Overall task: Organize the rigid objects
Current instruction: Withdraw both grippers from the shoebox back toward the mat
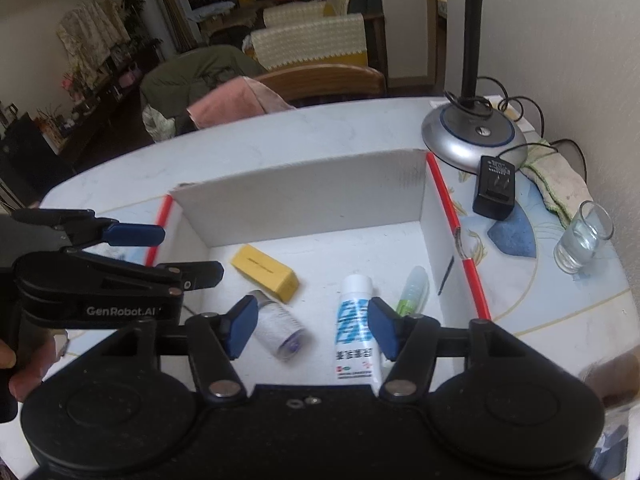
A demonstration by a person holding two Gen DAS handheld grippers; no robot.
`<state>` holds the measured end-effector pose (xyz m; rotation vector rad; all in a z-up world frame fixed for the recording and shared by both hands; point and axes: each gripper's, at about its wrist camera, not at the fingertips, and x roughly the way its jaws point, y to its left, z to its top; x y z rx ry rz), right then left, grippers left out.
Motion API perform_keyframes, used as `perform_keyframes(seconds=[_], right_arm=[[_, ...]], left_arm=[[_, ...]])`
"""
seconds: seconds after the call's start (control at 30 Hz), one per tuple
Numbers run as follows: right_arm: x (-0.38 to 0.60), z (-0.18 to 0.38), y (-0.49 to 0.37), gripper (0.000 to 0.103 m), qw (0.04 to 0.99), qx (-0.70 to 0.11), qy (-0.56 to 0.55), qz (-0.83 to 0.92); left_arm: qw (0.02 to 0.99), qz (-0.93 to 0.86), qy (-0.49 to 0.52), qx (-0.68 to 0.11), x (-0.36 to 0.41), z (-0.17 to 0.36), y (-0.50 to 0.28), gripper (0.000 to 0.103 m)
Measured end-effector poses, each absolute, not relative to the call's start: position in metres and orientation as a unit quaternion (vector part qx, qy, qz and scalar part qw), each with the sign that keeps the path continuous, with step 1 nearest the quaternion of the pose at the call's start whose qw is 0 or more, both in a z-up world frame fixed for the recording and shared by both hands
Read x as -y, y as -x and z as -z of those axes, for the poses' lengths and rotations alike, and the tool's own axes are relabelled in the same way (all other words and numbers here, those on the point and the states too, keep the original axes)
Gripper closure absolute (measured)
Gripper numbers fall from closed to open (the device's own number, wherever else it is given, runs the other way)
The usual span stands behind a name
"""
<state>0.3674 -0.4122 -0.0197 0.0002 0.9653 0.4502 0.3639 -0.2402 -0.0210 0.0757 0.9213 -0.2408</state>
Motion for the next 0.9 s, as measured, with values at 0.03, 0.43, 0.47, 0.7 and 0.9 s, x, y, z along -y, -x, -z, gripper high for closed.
perform_keyframes(seconds=[0.03, 0.43, 0.47, 0.7, 0.9], right_arm=[[0.411, 0.017, -0.363, 0.039, 0.863, -0.456, -0.001, -0.217], [0.393, -0.006, -0.316, 0.027, 0.881, -0.404, -0.021, -0.244], [0.391, -0.007, -0.311, 0.025, 0.882, -0.400, -0.025, -0.247], [0.370, -0.012, -0.282, 0.018, 0.887, -0.375, -0.037, -0.268], [0.340, -0.011, -0.261, 0.009, 0.886, -0.366, -0.029, -0.282]], left_arm=[[0.890, 0.117, -0.036, -0.439, 0.238, 0.018, -0.358, 0.031], [0.916, 0.106, -0.013, -0.388, 0.195, -0.006, -0.282, 0.026], [0.917, 0.105, -0.008, -0.384, 0.190, -0.007, -0.276, 0.025], [0.926, 0.085, 0.020, -0.368, 0.149, -0.007, -0.242, 0.023], [0.931, 0.071, 0.034, -0.356, 0.111, -0.003, -0.216, 0.014]])
